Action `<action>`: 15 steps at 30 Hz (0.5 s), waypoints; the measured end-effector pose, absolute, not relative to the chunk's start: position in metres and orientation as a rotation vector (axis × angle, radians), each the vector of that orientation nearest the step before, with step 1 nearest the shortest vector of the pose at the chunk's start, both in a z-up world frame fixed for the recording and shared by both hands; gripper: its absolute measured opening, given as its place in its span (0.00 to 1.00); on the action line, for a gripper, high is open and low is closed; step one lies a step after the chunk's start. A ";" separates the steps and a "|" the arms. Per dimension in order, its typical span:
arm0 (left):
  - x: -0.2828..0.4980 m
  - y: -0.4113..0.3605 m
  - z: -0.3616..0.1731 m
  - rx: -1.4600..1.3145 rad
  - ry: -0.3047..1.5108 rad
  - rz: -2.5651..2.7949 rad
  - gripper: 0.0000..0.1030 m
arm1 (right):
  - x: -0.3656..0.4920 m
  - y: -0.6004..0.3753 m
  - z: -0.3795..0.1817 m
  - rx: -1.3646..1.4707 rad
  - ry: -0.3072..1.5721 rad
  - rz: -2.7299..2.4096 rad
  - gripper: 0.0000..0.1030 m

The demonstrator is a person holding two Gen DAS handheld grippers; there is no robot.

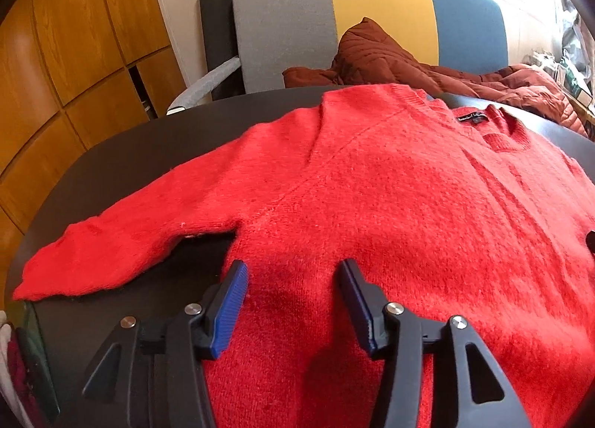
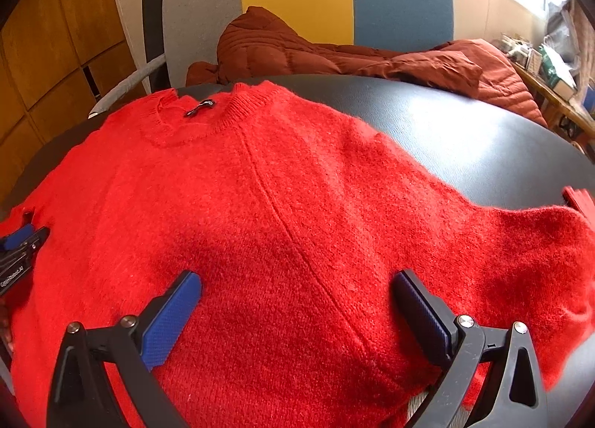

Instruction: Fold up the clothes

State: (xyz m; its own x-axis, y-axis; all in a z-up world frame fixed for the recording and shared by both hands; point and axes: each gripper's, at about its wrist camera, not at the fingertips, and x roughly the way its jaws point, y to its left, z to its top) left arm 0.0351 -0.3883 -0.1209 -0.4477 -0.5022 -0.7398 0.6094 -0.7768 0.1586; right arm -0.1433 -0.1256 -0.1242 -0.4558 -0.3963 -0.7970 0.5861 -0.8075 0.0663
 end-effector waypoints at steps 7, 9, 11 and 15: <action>0.039 -0.387 -0.121 1.075 0.161 -2.207 0.55 | -0.129 -0.061 -0.100 1.155 0.113 -2.176 1.00; 0.038 -0.386 -0.121 1.075 0.154 -2.202 0.55 | -0.126 -0.024 -0.091 1.127 0.037 -2.204 1.00; 0.038 -0.386 -0.121 1.075 0.154 -2.201 0.56 | -0.128 0.011 -0.085 1.117 -0.002 -2.262 1.00; 0.038 -0.386 -0.122 1.074 0.155 -2.199 0.57 | -0.149 0.084 -0.076 1.143 -0.025 -2.473 1.00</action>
State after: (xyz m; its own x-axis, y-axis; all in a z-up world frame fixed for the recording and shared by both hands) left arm 0.0379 -0.3859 -0.1221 -0.4316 -0.5217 -0.7359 0.6195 -0.7644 0.1786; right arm -0.1486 0.0840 -0.0755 -0.5776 -0.3753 -0.7250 0.3603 -0.9141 0.1862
